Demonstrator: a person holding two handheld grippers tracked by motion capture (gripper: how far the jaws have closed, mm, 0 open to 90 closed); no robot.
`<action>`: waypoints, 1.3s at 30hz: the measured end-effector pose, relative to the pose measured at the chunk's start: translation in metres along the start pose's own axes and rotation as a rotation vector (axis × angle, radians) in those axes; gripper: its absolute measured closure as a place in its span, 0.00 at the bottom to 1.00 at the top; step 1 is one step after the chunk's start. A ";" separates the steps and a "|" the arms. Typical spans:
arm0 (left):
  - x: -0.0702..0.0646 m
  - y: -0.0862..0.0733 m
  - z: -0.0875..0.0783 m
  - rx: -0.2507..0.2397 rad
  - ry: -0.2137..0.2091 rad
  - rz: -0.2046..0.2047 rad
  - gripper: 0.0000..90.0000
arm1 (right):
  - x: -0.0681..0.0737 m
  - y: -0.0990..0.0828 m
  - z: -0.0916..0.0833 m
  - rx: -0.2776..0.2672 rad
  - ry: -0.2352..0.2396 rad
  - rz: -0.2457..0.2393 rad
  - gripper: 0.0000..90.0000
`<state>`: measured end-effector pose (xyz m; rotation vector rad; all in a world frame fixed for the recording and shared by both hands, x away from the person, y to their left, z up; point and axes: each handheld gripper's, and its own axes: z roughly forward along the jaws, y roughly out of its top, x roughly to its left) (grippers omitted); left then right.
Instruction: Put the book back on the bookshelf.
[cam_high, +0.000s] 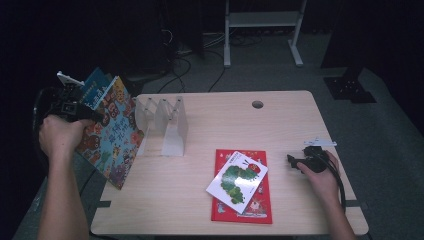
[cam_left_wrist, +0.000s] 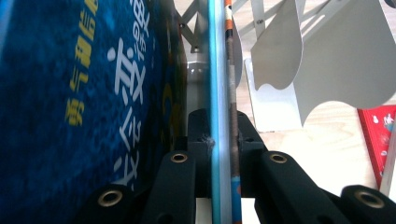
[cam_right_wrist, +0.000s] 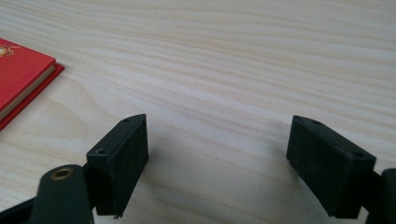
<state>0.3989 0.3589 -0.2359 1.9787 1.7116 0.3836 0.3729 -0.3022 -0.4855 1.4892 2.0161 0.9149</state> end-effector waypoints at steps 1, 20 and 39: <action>0.000 0.001 0.001 -0.002 0.001 -0.002 0.90 | 0.000 0.000 0.000 0.000 0.000 0.000 0.22; 0.005 -0.001 -0.006 -0.024 0.002 0.012 0.80 | 0.000 0.000 0.000 0.001 0.002 -0.001 0.22; -0.001 0.004 -0.042 -0.070 0.013 0.074 0.92 | 0.000 0.000 -0.001 0.002 0.003 -0.002 0.22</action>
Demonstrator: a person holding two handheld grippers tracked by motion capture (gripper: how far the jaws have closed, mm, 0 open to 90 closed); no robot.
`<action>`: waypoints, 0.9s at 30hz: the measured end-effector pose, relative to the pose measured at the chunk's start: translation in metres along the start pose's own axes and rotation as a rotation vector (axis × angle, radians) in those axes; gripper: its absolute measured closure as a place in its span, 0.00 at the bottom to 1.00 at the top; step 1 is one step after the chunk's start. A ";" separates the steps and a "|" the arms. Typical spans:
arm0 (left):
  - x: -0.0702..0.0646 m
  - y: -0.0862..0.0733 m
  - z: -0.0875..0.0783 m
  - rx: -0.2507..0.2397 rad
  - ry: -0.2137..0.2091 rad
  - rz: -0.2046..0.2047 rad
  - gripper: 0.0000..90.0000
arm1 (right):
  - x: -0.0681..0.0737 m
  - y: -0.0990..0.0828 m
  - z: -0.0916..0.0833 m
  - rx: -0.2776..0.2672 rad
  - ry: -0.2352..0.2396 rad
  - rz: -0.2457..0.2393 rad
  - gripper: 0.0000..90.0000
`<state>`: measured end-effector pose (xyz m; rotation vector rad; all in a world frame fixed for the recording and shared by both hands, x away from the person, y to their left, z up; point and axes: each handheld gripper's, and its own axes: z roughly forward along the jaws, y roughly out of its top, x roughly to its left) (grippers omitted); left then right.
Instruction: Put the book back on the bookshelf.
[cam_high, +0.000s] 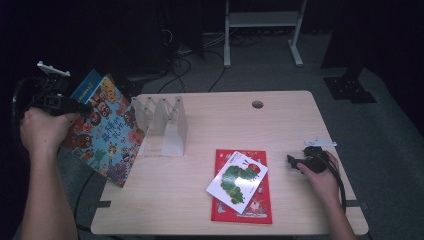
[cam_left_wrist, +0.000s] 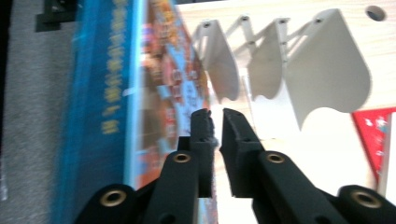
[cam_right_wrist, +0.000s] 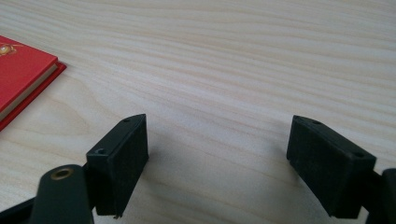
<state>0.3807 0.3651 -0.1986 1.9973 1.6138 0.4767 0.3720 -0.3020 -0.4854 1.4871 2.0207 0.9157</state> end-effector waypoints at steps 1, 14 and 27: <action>-0.001 0.000 0.001 0.003 -0.002 0.001 0.94 | 0.000 0.000 0.000 0.000 0.000 0.000 0.22; -0.020 -0.001 0.014 0.020 -0.078 0.051 1.00 | 0.000 0.000 0.000 0.000 0.003 -0.001 0.22; -0.054 -0.012 0.043 0.054 -0.153 0.135 1.00 | 0.000 0.000 0.000 0.001 0.006 -0.006 0.20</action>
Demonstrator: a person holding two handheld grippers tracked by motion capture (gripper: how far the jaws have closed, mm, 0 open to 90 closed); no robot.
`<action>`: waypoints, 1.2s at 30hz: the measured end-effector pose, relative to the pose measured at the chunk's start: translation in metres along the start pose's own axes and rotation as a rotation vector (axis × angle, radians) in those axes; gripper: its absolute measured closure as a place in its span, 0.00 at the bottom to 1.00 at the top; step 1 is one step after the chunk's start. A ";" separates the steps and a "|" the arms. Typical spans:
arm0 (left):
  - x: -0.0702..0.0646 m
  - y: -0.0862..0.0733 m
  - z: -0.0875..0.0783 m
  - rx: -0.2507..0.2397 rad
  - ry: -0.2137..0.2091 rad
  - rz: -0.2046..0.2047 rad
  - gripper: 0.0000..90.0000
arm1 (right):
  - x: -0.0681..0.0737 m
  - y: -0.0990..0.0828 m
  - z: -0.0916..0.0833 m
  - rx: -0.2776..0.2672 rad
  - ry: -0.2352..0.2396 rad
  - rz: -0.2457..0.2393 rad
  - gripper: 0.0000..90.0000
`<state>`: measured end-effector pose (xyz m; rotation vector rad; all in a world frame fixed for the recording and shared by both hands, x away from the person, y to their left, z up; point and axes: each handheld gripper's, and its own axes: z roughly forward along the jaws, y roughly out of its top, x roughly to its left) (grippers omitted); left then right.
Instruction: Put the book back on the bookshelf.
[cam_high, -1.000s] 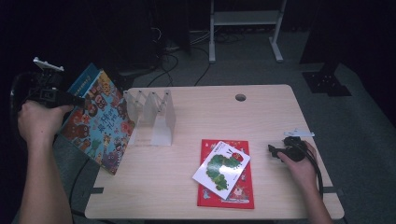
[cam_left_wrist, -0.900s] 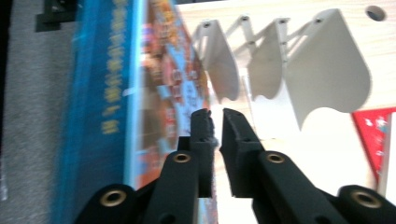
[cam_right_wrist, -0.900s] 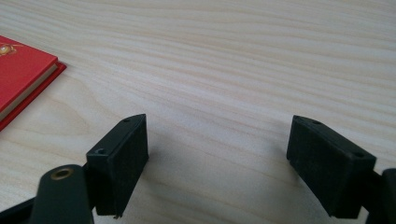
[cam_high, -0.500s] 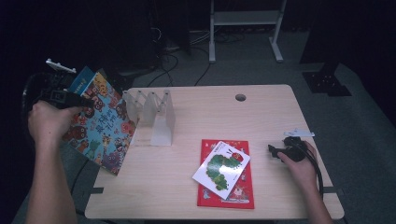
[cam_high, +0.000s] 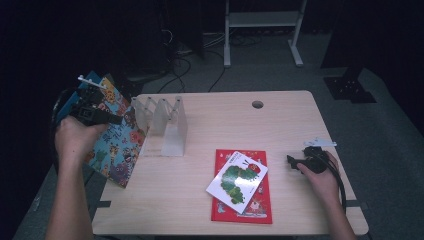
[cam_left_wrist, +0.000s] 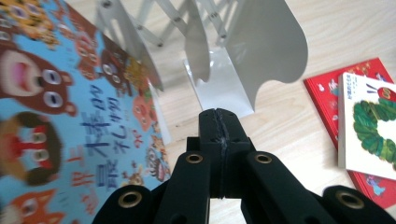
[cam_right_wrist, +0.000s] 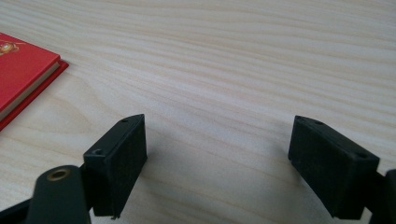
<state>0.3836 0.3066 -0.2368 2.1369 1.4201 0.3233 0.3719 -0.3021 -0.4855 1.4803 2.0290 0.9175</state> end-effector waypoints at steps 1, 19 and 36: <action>-0.002 -0.001 0.003 0.008 -0.001 0.004 1.00 | 0.000 0.000 0.000 0.000 0.000 0.000 0.20; -0.029 -0.035 0.070 0.067 -0.069 0.074 0.86 | 0.000 -0.001 0.000 0.005 0.001 -0.004 0.17; -0.042 -0.089 0.138 0.067 -0.094 0.121 0.40 | 0.001 -0.001 -0.001 0.011 0.005 -0.009 0.14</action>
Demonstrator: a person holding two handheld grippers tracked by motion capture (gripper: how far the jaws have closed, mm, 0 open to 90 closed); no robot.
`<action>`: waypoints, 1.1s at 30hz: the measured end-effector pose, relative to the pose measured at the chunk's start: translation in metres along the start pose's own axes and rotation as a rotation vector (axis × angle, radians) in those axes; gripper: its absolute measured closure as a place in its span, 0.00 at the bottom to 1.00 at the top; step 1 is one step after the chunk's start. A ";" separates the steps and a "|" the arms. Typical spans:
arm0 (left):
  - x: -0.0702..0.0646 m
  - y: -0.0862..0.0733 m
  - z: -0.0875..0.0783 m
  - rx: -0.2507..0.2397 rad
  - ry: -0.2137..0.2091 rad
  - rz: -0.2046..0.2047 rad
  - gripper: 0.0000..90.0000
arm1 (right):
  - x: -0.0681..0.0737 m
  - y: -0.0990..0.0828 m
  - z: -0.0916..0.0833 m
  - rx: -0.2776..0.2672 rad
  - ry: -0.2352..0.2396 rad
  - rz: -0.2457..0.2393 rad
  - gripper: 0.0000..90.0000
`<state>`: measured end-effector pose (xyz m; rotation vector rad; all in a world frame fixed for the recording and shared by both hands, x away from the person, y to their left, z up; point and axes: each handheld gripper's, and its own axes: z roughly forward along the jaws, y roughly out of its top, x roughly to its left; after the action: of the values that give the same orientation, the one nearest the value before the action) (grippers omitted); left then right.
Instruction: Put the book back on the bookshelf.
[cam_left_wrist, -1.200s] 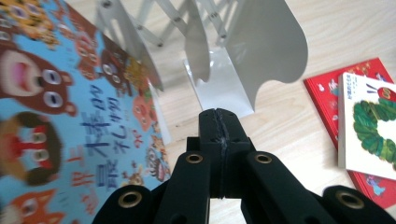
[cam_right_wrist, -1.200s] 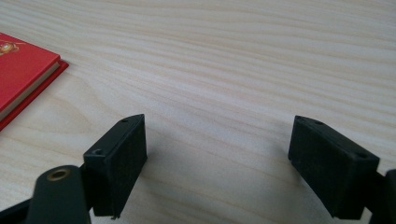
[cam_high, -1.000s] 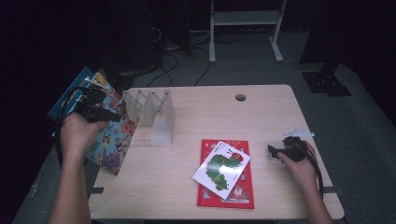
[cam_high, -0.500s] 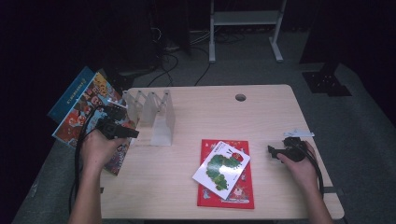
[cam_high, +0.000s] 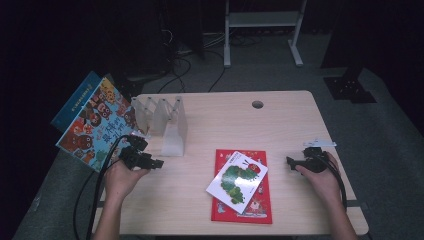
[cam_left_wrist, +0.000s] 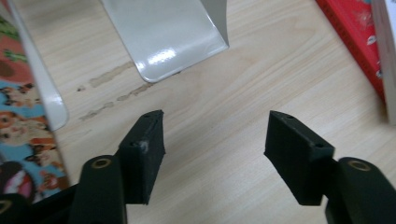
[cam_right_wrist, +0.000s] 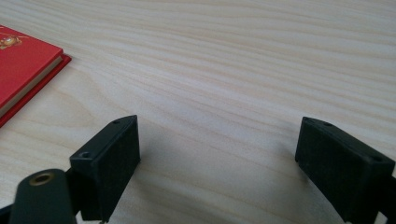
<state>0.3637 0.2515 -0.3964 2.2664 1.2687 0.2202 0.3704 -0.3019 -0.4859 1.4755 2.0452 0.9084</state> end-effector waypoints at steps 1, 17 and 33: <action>0.000 -0.003 0.004 -0.007 0.001 0.011 0.39 | 0.000 0.000 0.000 0.000 -0.001 0.001 0.14; -0.003 -0.033 0.049 0.006 -0.005 0.131 0.05 | 0.017 0.004 -0.014 -0.006 0.118 -0.060 0.33; -0.008 -0.049 0.060 -0.095 0.001 0.238 0.00 | 0.068 -0.006 -0.019 0.047 0.317 -0.221 0.32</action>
<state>0.3461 0.2428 -0.4720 2.3313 0.9654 0.3591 0.3313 -0.2433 -0.4763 1.1540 2.4141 1.0626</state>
